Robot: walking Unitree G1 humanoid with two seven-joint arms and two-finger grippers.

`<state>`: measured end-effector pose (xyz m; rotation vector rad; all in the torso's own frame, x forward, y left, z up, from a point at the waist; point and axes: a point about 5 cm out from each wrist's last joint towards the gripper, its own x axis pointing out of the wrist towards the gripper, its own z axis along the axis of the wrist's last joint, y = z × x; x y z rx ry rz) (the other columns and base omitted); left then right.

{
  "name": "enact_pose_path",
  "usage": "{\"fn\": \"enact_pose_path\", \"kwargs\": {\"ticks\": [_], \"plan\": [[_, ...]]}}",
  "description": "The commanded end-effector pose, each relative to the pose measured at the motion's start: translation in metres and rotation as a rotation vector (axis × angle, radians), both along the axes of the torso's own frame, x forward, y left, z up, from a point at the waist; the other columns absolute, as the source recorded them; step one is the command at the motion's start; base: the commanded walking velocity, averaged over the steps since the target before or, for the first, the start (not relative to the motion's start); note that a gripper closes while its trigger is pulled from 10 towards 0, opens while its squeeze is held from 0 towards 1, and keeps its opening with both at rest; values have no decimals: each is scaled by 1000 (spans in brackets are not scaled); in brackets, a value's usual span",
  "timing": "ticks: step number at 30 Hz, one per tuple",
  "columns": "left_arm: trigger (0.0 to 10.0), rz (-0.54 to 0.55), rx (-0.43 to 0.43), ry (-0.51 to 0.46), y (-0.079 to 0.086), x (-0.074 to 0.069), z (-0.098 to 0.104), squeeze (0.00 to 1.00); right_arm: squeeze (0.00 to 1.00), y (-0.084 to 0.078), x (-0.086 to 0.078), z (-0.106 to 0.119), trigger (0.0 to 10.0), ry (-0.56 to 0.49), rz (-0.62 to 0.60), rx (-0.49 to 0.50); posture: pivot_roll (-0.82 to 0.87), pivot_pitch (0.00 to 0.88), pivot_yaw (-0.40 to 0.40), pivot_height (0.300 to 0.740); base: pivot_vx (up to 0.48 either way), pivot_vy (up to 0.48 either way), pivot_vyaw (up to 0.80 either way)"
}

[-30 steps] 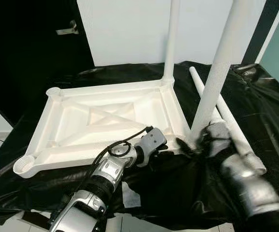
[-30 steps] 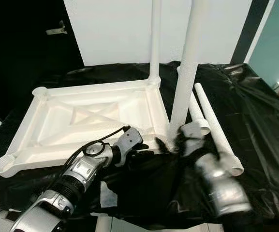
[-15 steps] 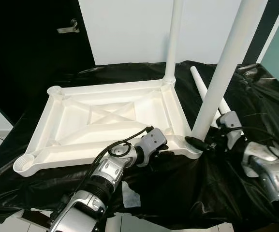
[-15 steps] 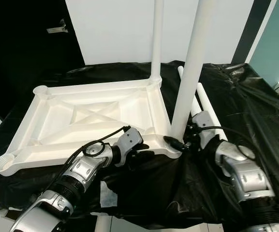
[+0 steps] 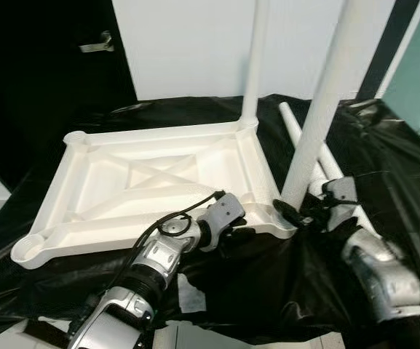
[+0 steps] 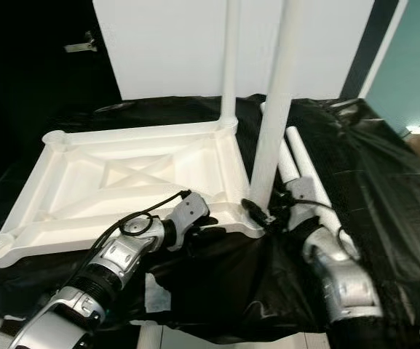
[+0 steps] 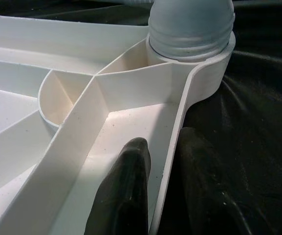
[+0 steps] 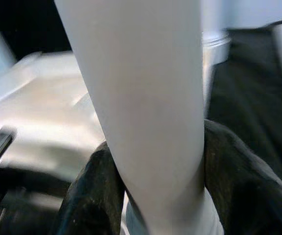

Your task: Building children table

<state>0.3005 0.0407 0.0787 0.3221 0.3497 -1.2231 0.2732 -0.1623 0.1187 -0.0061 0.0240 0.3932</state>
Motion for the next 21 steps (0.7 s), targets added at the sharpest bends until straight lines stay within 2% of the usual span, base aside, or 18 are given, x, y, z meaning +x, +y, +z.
{"fn": "enact_pose_path", "kwargs": {"ticks": [1, 3, 4, 6, 7, 10, 11, 15, 16, 20, 21], "plan": [[10000, -61, 108, 199, 0, -28, -43, 0, 0, 5, -4, -20, 0, 56, -213, 25, -65, 0, 4, 740, 0, 0, 0], [10000, -60, 108, 198, 1, -28, -42, 0, 0, 2, -8, -21, 0, 20, -371, 4, -58, 0, 11, 740, 0, 0, 0], [10000, -60, 108, 198, 1, -28, -42, 0, 0, 2, -8, -21, 0, 20, -371, 4, -58, 0, 11, 740, 0, 0, 0], [10000, -62, 114, 198, 4, -28, -43, 0, 0, -1, -8, -21, 0, 6, -446, -25, -58, 0, 12, 740, 0, 0, 0], [10000, -63, 117, 199, 4, -28, -43, 0, 0, 1, -6, -21, 3647, 10, -442, -21, -60, 0, 18, 740, 0, 0, 0], [10000, -63, 119, 199, 5, -28, -43, 0, 0, 2, -4, -21, 3647, 14, -435, -16, -60, 0, 18, 740, 0, 0, 0], [10000, -63, 119, 198, 5, -28, -43, 0, 0, 6, -2, -18, 10000, -5, -404, -24, -59, 0, 17, 740, 0, 0, 0], [10000, -62, 117, 196, 3, -27, -42, 0, 8, 14, -1, -12, 10000, -35, -342, -31, -58, 0, 10, 740, 0, 0, 0], [10000, -60, 114, 195, 3, -27, -42, 0, 1000, 16, 0, -10, 10000, -46, -310, -27, -58, 0, 8, 740, 0, 0, 0], [10000, -57, 110, 195, 2, -26, -41, 0, 1000, 20, 0, -10, 10000, -31, -216, -6, -60, 0, 6, 740, 0, 0, 0], [10000, -54, 110, 198, 2, -27, -43, 0, 0, 20, 1, -3, 10000, -45, -82, -25, -66, 0, 2, 740, 0, 0, 0]]}}
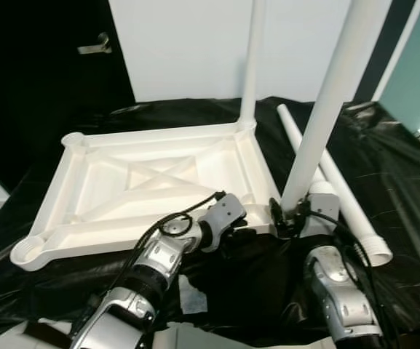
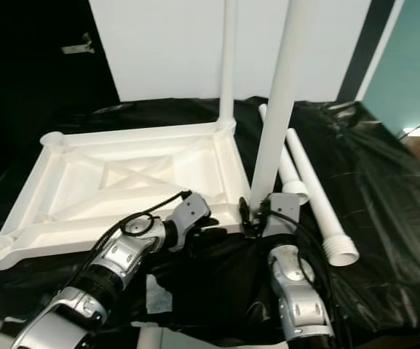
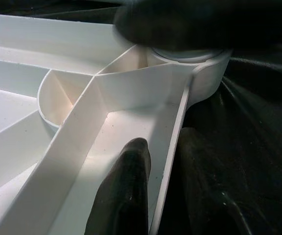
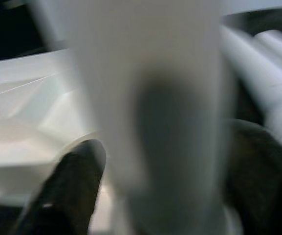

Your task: Building children table

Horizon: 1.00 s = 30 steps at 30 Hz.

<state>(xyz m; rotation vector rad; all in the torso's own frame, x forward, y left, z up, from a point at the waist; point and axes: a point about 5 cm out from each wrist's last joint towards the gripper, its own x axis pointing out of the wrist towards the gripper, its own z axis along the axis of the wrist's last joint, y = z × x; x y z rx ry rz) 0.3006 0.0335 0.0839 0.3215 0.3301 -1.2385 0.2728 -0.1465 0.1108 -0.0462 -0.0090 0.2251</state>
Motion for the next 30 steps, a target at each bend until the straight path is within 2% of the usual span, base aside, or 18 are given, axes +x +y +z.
{"fn": "enact_pose_path", "kwargs": {"ticks": [1, 5, 8, 9, 10, 12, 13, 14, 15, 16, 22, 30], "plan": [[10000, -39, 125, 210, 10, -27, -48, 0, 0, 3, 2, 8, 10000, -9, 128, -5, -66, 0, 2, 740, 0, 0, 0], [10000, -37, 125, 211, 9, -28, -49, 0, 0, -7, 7, 17, 10000, -22, 211, -43, -68, 0, 0, 740, 0, 0, 0], [10000, -37, 124, 211, 9, -28, -48, 0, 0, -9, 9, 20, 10000, -25, 230, -57, -68, 0, 0, 740, 0, 0, 0], [10000, -37, 122, 211, 8, -27, -48, 0, 0, -11, 9, 22, 10000, -4, 294, -71, -68, 0, -1, 740, 0, 0, 0], [10000, -37, 122, 211, 8, -27, -48, 0, 0, -11, 9, 22, 10000, -4, 294, -71, -68, 0, -1, 740, 0, 0, 0], [10000, -35, 118, 211, 8, -28, -48, 0, 0, -12, 4, 25, 10000, 69, 486, -134, -64, 0, -7, 740, 0, 0, 0], [10000, -35, 118, 211, 8, -28, -48, 0, 0, -12, 4, 25, 10000, 69, 486, -134, -64, 0, -7, 740, 0, 0, 0], [10000, -33, 116, 213, 7, -29, -48, 0, 0, -13, 1, 25, 3804, 115, 551, -169, -64, 0, -7, 740, 0, 0, 0], [10000, -32, 115, 215, 7, -30, -49, 0, 0, -15, 0, 24, 3804, 144, 588, -190, -64, 0, -7, 740, 0, 0, 0], [10000, -32, 114, 218, 8, -31, -50, 0, 0, -16, -2, 23, 0, 172, 618, -203, -62, 2, -10, 740, 0, 0, 0], [10000, -31, 113, 224, 8, -32, -51, 0, 0, -17, -8, 17, 0, 217, 673, -218, -59, 4, -10, 740, 0, 0, 0], [10000, -30, 115, 221, 9, -30, -50, 0, 0, -16, -1, 5, 0, 250, 578, -171, -61, 2, -3, 740, 0, 0, 0]]}}
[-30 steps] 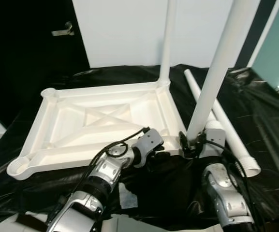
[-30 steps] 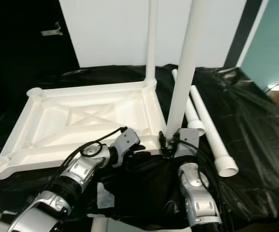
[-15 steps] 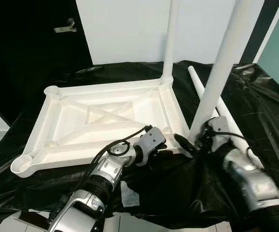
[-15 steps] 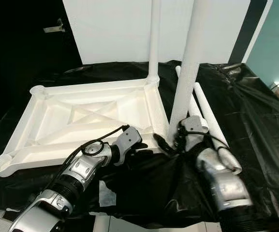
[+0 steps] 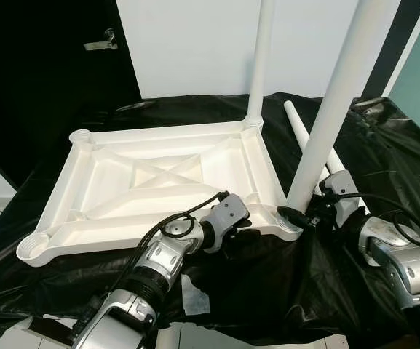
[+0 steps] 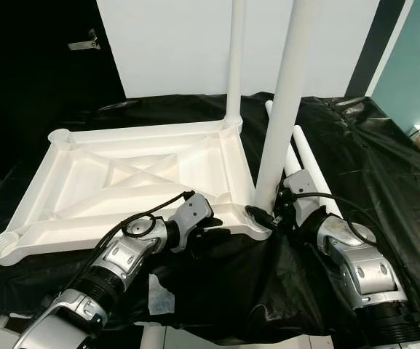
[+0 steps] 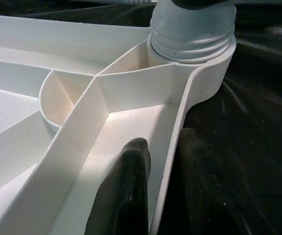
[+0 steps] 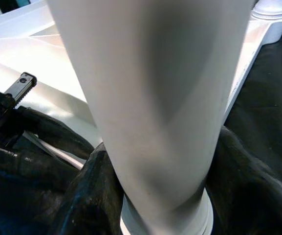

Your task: Building children table

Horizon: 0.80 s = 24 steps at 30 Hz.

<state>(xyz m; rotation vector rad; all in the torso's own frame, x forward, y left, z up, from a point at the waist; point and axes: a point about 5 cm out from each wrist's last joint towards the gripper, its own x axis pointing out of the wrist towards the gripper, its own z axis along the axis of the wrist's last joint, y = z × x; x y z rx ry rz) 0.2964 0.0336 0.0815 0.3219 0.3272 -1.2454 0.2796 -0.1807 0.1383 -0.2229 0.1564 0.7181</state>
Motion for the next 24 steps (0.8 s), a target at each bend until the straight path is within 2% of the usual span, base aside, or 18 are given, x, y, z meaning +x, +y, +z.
{"fn": "enact_pose_path", "kwargs": {"ticks": [1, 2, 3, 4, 5, 6, 8, 10, 19, 20, 21, 22, 24], "plan": [[10000, -24, 118, 221, 9, -26, -47, 0, 0, 22, -7, -24, 0, 101, 28, 42, -62, 0, -2, 740, 0, 0, 0], [10000, -24, 118, 221, 9, -26, -47, 0, 0, 22, -7, -24, 0, 101, 28, 42, -62, 0, -2, 740, 0, 0, 0], [10000, -25, 120, 219, 9, -25, -47, 0, 0, 24, 2, -25, 0, 43, -165, 114, -64, 0, -4, 740, 0, 0, 0], [10000, -22, 127, 212, 10, -24, -47, 0, 0, 25, 2, -36, 0, -38, -497, 157, -64, 0, -4, 740, 0, 0, 0], [10000, -22, 127, 212, 10, -24, -47, 0, 0, 25, 2, -36, 0, -38, -497, 157, -64, 0, -4, 740, 0, 0, 0], [10000, -21, 128, 211, 10, -24, -47, 0, 0, 25, -1, -40, 0, -50, -587, 169, -54, 0, -5, 740, 0, 0, 0], [10000, -21, 128, 211, 10, -24, -47, 0, 0, 25, -1, -40, 0, -50, -587, 169, -54, 0, -5, 740, 0, 0, 0], [10000, -21, 128, 211, 11, -24, -46, 0, 0, 35, -7, -45, 0, -52, -639, 180, -49, 0, -1, 740, 0, 0, 0], [10000, -26, 141, 214, 13, -25, -48, 0, 0, 45, -1, -44, 0, -76, -629, 169, -49, 0, -4, 740, 0, 0, 0], [10000, -24, 139, 212, 13, -25, -48, 0, 0, 47, -1, -44, 6000, -82, -607, 159, -47, 0, -6, 740, 0, 0, 0], [10000, -23, 137, 211, 12, -24, -48, 0, 0, 49, -1, -44, 10000, -81, -581, 158, -47, 0, -6, 740, 0, 0, 0], [10000, -22, 136, 210, 12, -23, -47, 0, 1000, 50, -1, -44, 10000, -89, -582, 158, -47, 0, -6, 740, 0, 0, 0], [10000, -21, 135, 210, 12, -23, -47, 0, 1000, 50, -1, -41, 10000, -107, -557, 170, -47, 0, -6, 740, 0, 0, 0]]}}
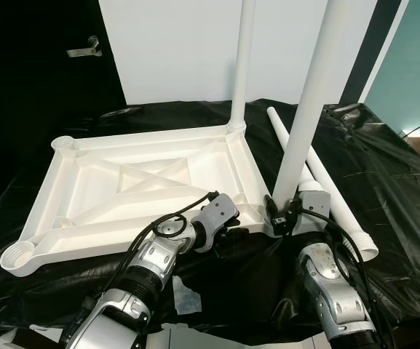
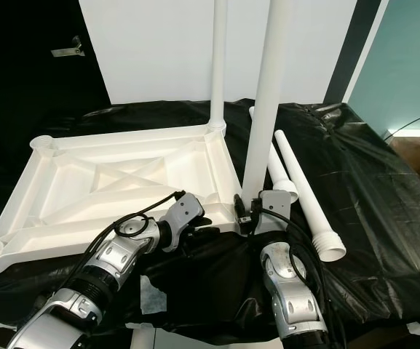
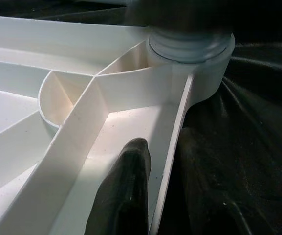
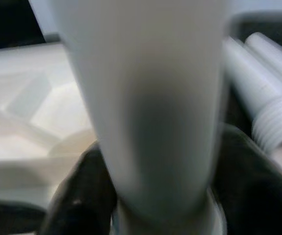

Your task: Building children table

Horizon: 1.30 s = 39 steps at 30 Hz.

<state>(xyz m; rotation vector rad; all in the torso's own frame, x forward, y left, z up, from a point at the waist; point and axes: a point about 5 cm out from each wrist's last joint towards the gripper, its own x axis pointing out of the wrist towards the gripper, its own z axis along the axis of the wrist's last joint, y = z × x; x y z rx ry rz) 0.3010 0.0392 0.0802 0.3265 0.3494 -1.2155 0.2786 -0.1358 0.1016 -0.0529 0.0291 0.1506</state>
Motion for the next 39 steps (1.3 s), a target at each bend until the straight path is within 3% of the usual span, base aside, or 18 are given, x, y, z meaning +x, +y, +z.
{"fn": "enact_pose_path", "kwargs": {"ticks": [1, 3, 6, 7, 15, 18, 19, 20, 21, 29, 30, 34, 35, 39], "plan": [[10000, -49, 114, 203, 6, -27, -46, 0, 1000, 4, 1, -2, 10000, 15, 66, 11, -47, 0, -6, 740, 0, 0, 0], [10000, -50, 115, 203, 7, -27, -46, 0, 1000, 0, 2, 2, 10000, 12, 173, 7, -57, 0, -3, 740, 0, 0, 0], [10000, -51, 116, 203, 7, -27, -46, 0, 1000, -2, 2, 4, 10000, 13, 213, -1, -57, 0, -3, 740, 0, 0, 0], [10000, -54, 117, 203, 7, -27, -46, 0, 0, -8, 4, 8, 10000, 7, 271, -23, -67, 0, -4, 740, 0, 0, 0], [10000, -55, 110, 201, 2, -27, -46, 0, 0, -20, 5, 25, 10000, 47, 536, -70, -67, 0, -10, 740, 0, 0, 0], [10000, -54, 109, 203, 3, -29, -47, 0, 0, -25, 4, 26, 10000, 68, 575, -80, -66, 0, -11, 740, 0, 0, 0], [10000, -53, 110, 205, 4, -29, -48, 0, 0, -28, 4, 26, 2627, 83, 600, -96, -65, 0, -10, 740, 0, 0, 0], [10000, -52, 110, 207, 4, -29, -48, 0, 0, -30, 3, 26, 2627, 94, 619, -105, -65, 0, -10, 740, 0, 0, 0], [10000, -51, 111, 207, 4, -29, -48, 0, 0, -32, 3, 26, 0, 106, 631, -112, -66, 0, -8, 740, 0, 0, 0], [10000, -54, 111, 207, 4, -28, -48, 0, 0, -36, 4, 22, 0, 145, 639, -107, -66, 0, -4, 740, 0, 0, 0], [10000, -58, 112, 207, 3, -28, -48, 0, 0, -24, 3, 11, 0, 133, 542, -24, -70, 0, 0, 740, 0, 0, 0], [10000, -60, 113, 207, 3, -29, -48, 0, 0, -14, -1, 1, 0, 109, 440, 10, -69, 0, -1, 740, 0, 0, 0], [10000, -59, 113, 206, 3, -28, -48, 0, 0, -4, -9, -10, 0, 88, 309, 42, -62, 0, -1, 740, 0, 0, 0], [10000, -56, 113, 203, 4, -28, -47, 0, 0, 1, -14, -18, 0, 72, 125, 84, -58, 0, -1, 740, 0, 0, 0]]}}
